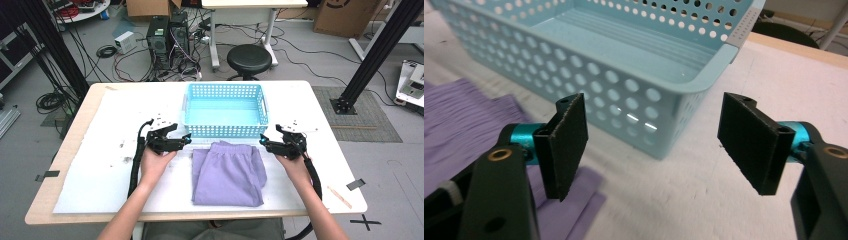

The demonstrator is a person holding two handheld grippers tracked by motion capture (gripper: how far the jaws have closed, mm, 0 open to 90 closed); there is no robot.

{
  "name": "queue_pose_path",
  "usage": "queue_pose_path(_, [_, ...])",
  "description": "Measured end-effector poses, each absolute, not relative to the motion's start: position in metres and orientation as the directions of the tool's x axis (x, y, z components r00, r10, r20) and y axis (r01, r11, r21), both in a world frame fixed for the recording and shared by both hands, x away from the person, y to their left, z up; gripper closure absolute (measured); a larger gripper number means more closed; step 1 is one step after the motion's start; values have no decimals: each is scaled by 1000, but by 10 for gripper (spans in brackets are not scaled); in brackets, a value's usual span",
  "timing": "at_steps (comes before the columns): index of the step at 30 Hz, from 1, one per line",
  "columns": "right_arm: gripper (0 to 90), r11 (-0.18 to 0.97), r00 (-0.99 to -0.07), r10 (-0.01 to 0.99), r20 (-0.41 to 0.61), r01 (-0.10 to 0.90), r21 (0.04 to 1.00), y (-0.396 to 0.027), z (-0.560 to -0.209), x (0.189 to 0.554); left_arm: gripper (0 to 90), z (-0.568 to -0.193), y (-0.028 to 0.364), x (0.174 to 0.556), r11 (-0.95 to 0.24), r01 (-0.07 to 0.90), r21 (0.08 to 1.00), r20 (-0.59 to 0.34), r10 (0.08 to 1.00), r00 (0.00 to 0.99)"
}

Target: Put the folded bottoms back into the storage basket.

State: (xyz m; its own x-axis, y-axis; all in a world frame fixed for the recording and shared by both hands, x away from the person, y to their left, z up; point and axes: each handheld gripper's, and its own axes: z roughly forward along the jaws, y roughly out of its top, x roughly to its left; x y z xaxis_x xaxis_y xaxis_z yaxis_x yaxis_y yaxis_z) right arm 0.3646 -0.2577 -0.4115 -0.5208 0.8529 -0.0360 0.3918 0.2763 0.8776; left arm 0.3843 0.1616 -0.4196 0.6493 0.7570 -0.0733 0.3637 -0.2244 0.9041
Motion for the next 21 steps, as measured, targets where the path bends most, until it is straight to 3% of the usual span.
queue_pose_path(5, [268, 275, -550, 835, -24, 379, 884, -255, -411, 337, 287, -413, 159, 354, -231, 338, 912, -72, 724, 686])
queue_pose_path(14, [212, 233, -554, 830, 63, 447, 864, -243, -420, 292, 287, -422, 152, 308, -201, 413, 888, -158, 711, 686])
queue_pose_path(21, [205, 280, -554, 832, 21, 453, 847, -226, -426, 275, 286, -425, 133, 288, -241, 416, 877, -148, 687, 711])
